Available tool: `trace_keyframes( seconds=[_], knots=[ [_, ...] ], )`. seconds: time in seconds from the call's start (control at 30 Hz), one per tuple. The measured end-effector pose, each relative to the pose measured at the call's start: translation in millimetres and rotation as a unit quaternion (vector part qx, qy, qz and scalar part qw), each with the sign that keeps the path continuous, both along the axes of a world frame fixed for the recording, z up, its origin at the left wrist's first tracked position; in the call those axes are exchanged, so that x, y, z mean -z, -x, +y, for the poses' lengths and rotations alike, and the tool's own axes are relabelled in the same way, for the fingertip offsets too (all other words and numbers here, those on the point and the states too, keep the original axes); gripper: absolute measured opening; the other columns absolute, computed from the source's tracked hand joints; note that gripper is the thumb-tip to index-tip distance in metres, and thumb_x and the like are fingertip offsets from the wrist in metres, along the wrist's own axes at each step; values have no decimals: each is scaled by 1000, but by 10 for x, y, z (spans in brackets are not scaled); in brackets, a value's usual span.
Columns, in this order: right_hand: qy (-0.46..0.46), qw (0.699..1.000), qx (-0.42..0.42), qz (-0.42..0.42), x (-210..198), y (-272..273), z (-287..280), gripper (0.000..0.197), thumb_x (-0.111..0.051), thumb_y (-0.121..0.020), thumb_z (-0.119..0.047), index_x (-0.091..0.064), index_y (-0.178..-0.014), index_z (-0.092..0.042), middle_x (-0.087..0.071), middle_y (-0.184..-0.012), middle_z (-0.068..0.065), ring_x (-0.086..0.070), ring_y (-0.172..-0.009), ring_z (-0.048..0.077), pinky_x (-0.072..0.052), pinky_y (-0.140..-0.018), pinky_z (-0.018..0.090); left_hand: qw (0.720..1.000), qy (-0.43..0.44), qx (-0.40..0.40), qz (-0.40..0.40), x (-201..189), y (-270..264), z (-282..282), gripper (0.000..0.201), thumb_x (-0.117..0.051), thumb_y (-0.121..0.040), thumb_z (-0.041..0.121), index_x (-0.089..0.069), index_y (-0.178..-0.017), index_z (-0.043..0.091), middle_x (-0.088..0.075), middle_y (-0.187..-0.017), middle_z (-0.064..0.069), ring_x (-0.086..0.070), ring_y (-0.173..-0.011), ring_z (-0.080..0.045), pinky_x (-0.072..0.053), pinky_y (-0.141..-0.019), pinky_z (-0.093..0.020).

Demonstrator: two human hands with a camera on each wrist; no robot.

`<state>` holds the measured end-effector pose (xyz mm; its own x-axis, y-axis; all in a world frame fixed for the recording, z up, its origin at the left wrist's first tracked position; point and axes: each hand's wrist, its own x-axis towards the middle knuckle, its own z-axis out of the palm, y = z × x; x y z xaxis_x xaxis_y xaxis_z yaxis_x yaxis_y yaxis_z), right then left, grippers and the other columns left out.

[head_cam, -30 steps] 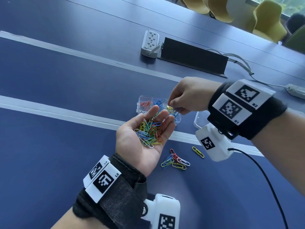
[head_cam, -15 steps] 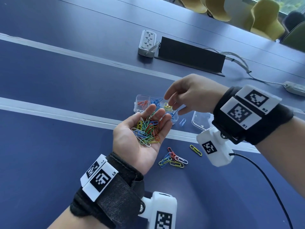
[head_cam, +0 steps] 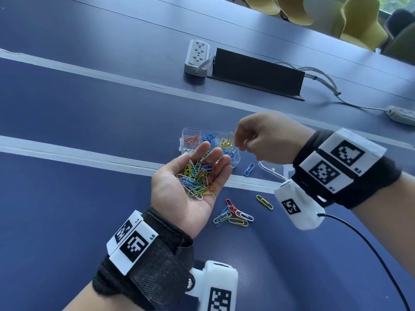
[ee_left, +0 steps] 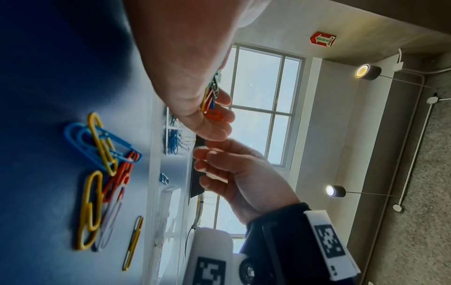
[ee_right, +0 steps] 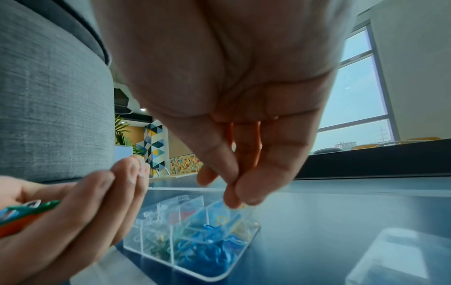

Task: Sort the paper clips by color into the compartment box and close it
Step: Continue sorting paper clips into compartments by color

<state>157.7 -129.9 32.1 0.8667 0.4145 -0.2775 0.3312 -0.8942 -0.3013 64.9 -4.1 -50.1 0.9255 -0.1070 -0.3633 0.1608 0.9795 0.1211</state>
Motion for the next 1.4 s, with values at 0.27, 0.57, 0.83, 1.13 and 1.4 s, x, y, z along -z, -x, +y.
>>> trace_keyframes(
  seconds=[0.27,0.57,0.83,1.13,1.4],
  knots=[
    [103,991,-73,-32,239,91,-153,32,-57,-71,-5,-37,-66,-30,-59,-74,-5,-54,-75,22,-45,-64,28,1000,-10,6,0,7,7,-10,34,-39,-90,20,-68,-87,2,-69,-82,-16,-69,-73,-32,-56,-77,-46],
    [141,988,-59,-18,185,116,-174,22,-61,-69,-15,-42,-78,-25,-53,-76,-1,-50,-74,26,-47,-69,31,1000,-13,5,-2,12,15,-9,33,-39,-90,20,-68,-87,2,-69,-81,-16,-69,-72,-32,-56,-76,-46],
    [23,998,-44,-43,47,79,20,17,-58,-74,-13,-66,-87,-22,-56,-66,-12,-51,-62,7,-39,-61,19,1000,-14,4,4,6,14,-24,35,-39,-90,20,-68,-87,1,-69,-81,-17,-69,-72,-32,-57,-75,-45],
    [-60,988,-66,-125,-19,180,44,14,-59,-80,-15,-70,-85,-21,-58,-65,-13,-53,-61,5,-40,-62,15,999,-19,32,2,-27,40,-5,40,-35,-92,24,-64,-108,2,-67,-113,-23,-65,-98,-37,-50,-91,-43],
    [-45,972,-214,-83,-101,394,96,20,-58,-75,-24,-74,-87,-24,-57,-73,-10,-46,-56,1,-33,-62,5,999,21,42,-4,-77,70,-15,49,-33,-93,29,-59,-121,-3,-62,-123,-21,-60,-114,-35,-42,-98,-53]
  ],
)
